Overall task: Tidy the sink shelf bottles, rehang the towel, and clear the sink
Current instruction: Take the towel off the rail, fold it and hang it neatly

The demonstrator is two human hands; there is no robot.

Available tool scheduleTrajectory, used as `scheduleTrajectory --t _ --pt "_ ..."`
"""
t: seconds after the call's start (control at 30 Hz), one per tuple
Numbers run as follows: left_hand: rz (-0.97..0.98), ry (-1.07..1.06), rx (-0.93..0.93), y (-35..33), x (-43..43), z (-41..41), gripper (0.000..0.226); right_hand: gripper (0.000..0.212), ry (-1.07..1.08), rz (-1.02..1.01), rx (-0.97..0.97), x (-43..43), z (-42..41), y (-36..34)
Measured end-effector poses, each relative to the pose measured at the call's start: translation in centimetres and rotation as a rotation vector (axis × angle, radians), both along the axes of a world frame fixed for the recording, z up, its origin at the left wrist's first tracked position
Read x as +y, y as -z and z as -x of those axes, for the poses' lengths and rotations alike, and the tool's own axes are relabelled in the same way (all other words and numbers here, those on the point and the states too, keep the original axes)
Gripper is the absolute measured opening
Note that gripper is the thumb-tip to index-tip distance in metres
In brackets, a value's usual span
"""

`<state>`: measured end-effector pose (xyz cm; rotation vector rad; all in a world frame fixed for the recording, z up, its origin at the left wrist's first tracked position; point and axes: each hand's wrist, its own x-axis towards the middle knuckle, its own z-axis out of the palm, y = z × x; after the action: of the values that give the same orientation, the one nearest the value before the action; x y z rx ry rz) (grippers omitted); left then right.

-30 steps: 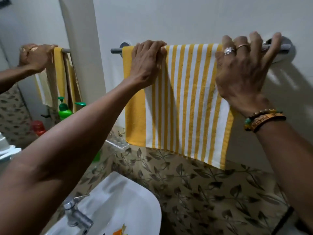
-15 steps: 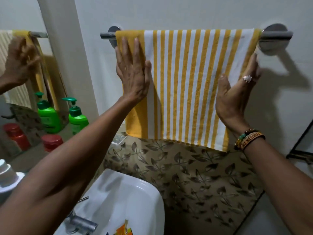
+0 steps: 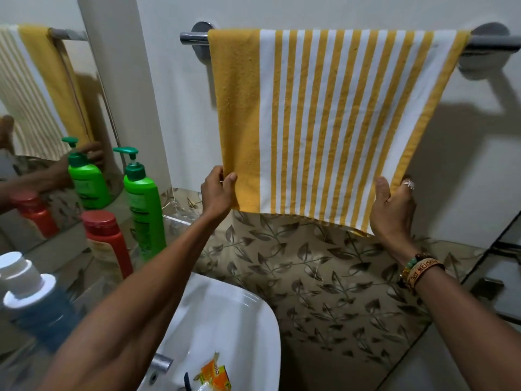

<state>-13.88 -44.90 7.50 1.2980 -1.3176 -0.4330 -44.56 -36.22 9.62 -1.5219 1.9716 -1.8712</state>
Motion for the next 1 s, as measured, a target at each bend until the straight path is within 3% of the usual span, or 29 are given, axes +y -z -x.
scheduleTrajectory --t 0.3,0.43,0.67,0.87,1.0 --pt "-0.058 0.035 0.095 3.1 1.5 -0.8 0.015 0.028 0.051 -0.116 0.022 0.2 0.2 3.7" --pt "-0.088 0.068 0.284 4.1 1.7 -1.1 0.019 0.027 0.055 -0.154 -0.001 0.6 0.4 5.6" --pt "-0.142 0.179 0.581 4.7 2.1 -1.4 0.027 0.048 0.101 -0.188 -0.017 0.6 0.3 6.2" --pt "-0.196 0.204 0.695 4.6 2.4 -1.5 0.03 0.055 0.087 -0.211 -0.026 0.8 0.1 5.7" --pt "-0.261 0.203 0.756 4.8 2.7 -1.9 0.02 0.05 0.054 -0.198 -0.025 1.3 0.1 5.5"
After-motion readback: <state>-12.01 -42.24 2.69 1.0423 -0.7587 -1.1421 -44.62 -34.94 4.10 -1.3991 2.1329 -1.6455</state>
